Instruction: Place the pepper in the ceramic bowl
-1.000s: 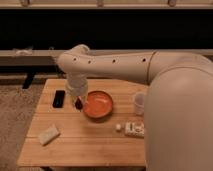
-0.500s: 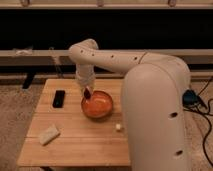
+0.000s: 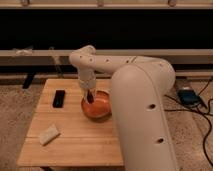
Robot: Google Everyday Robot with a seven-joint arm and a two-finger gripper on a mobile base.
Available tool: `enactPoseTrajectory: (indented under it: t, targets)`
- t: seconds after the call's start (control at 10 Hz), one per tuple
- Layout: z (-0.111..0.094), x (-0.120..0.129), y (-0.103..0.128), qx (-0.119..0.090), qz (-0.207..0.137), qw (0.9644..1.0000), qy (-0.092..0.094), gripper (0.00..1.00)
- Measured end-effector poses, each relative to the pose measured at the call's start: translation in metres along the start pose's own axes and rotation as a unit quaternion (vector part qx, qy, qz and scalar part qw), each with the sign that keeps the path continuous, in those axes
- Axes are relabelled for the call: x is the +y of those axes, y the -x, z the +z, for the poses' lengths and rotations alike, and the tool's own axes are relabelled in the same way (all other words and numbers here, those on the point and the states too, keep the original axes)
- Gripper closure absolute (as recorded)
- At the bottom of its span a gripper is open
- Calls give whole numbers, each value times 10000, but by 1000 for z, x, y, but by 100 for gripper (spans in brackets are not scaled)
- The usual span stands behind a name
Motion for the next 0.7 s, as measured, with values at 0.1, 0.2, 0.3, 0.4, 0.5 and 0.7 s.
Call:
enactPoseTrajectory:
  t: [0.1,0.2,0.3,0.4,0.5,0.7]
  targets:
    - [6,-6,0,14,73,10000,-53,20]
    - [7,-11,-1,15,164,9999,-41,20]
    - [6,-13,-2,27,204,9998,-37,20]
    - [5,-14,-3,32,248,9997,-29,20]
    - [3,-19,-5,7,317,9995,3,20]
    - [3,-20,-4,-3,329,9995,6,20]
